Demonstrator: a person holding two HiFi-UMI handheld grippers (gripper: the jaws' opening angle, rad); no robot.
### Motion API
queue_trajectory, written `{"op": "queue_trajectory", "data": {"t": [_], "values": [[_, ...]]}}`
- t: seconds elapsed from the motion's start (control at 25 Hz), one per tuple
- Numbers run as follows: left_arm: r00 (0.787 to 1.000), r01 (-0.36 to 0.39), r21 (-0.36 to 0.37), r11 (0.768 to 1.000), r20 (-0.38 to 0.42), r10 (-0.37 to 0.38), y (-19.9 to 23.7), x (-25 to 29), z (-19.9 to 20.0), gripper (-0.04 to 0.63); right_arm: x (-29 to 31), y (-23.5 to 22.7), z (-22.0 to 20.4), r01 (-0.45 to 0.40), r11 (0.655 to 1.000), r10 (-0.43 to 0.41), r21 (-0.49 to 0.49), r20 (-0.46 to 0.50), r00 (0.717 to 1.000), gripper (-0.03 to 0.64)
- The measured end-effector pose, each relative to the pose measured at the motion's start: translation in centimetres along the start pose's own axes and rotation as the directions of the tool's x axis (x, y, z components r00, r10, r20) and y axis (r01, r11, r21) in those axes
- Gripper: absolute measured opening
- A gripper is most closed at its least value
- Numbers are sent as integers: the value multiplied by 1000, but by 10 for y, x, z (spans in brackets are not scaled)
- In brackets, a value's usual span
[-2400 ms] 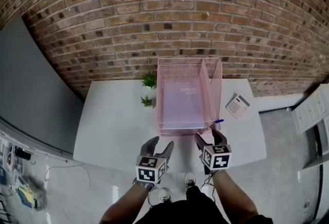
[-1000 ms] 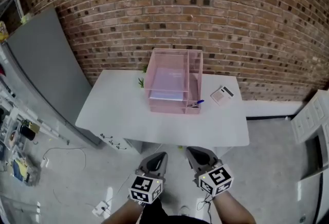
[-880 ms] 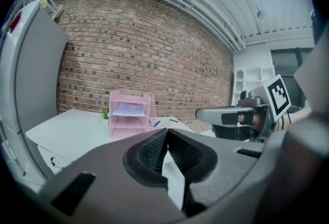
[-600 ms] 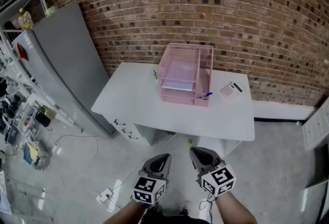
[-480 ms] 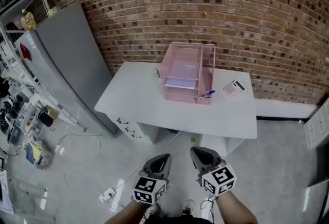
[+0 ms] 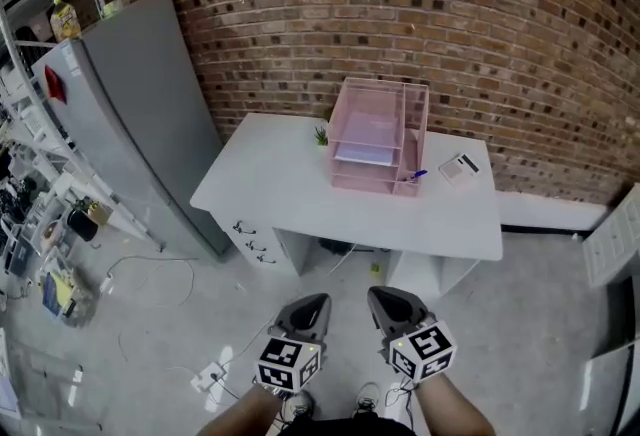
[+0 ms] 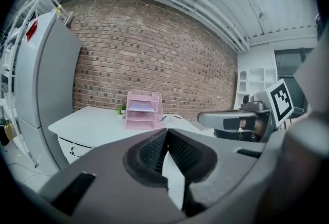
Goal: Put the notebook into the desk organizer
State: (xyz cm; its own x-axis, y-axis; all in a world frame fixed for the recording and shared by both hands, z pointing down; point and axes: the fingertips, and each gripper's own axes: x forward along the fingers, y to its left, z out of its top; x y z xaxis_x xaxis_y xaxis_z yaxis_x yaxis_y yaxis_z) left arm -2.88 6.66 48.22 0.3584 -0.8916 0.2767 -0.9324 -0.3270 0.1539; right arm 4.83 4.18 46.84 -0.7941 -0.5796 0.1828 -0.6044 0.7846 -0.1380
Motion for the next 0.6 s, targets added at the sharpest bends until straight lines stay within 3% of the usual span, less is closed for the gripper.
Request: {"op": "queue_trajectory", "data": {"t": [0.6], "values": [[984,175,20,984,22,-175,-6,1,16,6,-21,1,9,194,981,-194,14,13,981,3]]}}
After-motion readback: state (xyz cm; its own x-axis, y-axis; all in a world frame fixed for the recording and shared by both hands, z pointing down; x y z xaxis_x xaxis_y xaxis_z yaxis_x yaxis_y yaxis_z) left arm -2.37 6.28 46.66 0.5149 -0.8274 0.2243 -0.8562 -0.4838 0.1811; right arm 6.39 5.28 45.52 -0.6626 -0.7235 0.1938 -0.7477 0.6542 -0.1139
